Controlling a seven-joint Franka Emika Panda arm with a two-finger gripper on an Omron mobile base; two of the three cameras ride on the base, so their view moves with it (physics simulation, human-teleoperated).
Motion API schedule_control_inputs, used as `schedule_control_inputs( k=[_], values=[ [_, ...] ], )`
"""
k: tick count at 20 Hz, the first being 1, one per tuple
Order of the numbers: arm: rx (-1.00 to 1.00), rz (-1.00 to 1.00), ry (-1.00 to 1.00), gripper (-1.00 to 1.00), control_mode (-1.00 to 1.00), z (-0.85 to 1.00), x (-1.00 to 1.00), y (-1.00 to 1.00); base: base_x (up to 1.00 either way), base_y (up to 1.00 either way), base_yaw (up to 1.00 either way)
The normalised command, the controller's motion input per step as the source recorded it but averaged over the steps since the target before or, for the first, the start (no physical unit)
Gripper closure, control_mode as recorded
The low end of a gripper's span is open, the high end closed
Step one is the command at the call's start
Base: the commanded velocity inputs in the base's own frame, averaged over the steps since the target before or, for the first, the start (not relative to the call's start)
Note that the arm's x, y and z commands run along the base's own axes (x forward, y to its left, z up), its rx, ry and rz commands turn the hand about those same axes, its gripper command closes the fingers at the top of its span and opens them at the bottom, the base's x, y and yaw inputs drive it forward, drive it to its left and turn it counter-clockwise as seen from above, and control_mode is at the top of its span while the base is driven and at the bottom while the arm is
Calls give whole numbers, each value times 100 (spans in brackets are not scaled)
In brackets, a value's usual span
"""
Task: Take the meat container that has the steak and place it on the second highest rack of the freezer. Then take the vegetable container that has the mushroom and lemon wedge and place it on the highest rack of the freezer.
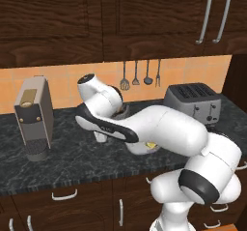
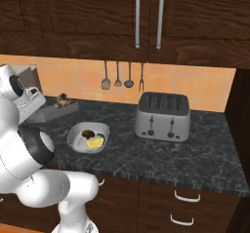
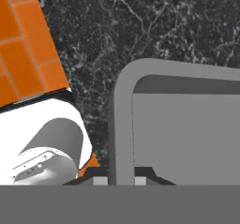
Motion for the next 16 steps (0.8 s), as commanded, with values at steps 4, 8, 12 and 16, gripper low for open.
schedule_control_inputs(
  k=[4, 8, 12, 16],
  values=[
    [-6, 22, 0, 100, -100, 47, -49, -56, 0, 0, 0],
    [-2, 20, 0, 100, -100, 23, -51, -89, 0, 0, 0],
    [0, 16, -6, 100, -100, 0, -54, -100, 0, 0, 0],
    [9, 6, -8, 100, -100, 10, -24, -100, 0, 0, 0]
  ],
)
